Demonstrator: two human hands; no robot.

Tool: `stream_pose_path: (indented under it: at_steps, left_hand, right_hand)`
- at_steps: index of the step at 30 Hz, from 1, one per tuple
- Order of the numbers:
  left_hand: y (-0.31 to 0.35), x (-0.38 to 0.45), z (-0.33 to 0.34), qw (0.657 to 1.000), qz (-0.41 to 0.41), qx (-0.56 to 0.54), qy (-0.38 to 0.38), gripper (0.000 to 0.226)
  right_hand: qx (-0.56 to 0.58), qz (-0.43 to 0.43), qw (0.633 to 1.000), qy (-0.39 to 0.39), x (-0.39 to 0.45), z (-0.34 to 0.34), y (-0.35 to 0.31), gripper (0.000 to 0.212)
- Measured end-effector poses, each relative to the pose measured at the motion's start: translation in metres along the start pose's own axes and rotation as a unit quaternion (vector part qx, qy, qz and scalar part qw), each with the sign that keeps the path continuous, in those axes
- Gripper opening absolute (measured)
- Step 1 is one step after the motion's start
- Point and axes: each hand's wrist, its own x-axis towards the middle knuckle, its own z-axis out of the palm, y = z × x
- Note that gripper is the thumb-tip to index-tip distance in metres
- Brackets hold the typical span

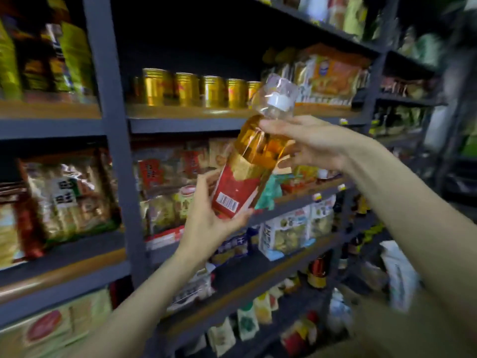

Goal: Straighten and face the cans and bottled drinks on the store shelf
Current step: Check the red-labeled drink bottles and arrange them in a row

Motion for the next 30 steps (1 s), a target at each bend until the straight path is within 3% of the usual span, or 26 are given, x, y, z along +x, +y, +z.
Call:
stream_pose_path:
  at_steps: [2, 6, 8, 13, 15, 20, 24, 27, 30]
  left_hand:
    - [0.003, 0.015, 0.032, 1.000, -0.003, -0.008, -0.005, 0.070]
    - [0.000, 0.033, 0.081, 0.999, -0.026, -0.024, 0.001, 0.071]
    - [-0.006, 0.040, 0.099, 0.999, -0.036, -0.016, 0.006, 0.070]
    - [-0.013, 0.054, 0.128, 0.999, -0.043, -0.007, -0.016, 0.071]
    - [-0.016, 0.056, 0.137, 0.998, -0.045, -0.007, -0.036, 0.067]
    - [-0.030, 0.063, 0.147, 0.997, -0.053, -0.002, -0.049, 0.066]
    - [-0.054, 0.067, 0.155, 0.996, -0.062, 0.018, -0.065, 0.070]
    - [-0.077, 0.060, 0.179, 0.991, -0.076, 0.024, -0.105, 0.071]
    - [-0.106, 0.028, 0.223, 0.975, -0.122, 0.029, -0.182, 0.069]
  right_hand:
    - [-0.011, 0.007, 1.000, 0.005, 0.000, -0.034, 0.005, 0.055]
    - [0.051, -0.015, 0.998, 0.016, -0.003, -0.086, 0.024, 0.100]
    - [0.070, -0.034, 0.996, 0.032, -0.004, -0.103, 0.031, 0.107]
    - [-0.100, -0.111, 0.984, 0.097, 0.009, -0.130, 0.047, 0.060]
    - [-0.143, -0.111, 0.979, 0.094, 0.016, -0.140, 0.055, 0.050]
    - [-0.132, -0.081, 0.985, 0.083, 0.028, -0.153, 0.067, 0.024]
    - [-0.106, -0.039, 0.990, 0.090, 0.036, -0.149, 0.095, 0.047]
    - [-0.069, -0.025, 0.983, 0.167, 0.037, -0.145, 0.148, 0.072]
    - [-0.041, 0.054, 0.975, 0.212, 0.018, -0.151, 0.220, 0.079]
